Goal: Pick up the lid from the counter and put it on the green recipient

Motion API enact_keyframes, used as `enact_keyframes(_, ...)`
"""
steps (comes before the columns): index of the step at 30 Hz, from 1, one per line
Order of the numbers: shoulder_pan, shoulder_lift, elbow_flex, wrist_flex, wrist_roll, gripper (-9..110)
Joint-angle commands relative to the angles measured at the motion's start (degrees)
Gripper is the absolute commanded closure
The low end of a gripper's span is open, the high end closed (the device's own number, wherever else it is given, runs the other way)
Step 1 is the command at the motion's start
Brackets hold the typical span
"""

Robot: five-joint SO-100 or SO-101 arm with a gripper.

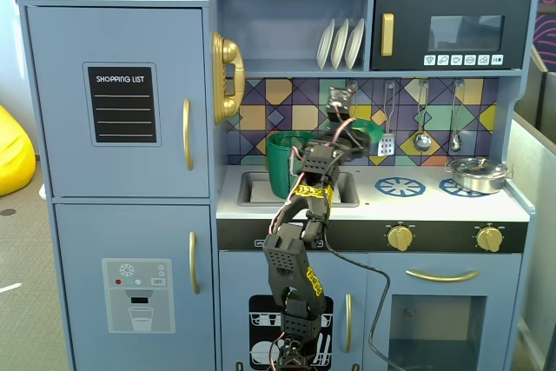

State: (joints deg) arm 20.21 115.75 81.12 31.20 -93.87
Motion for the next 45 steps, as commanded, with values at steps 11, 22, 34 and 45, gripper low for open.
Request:
enact_keyframes(11,-13.62,1.76,-10.02,4.92,-4.31,102)
enact_keyframes(22,-17.23,-1.14,-9.84,4.66,-5.36,102)
enact_keyframes(34,-16.35,-2.72,-5.63,2.20,-5.27,102)
enact_keyframes(45,-16.79,-2.02,-3.25,2.29,-5.54,102)
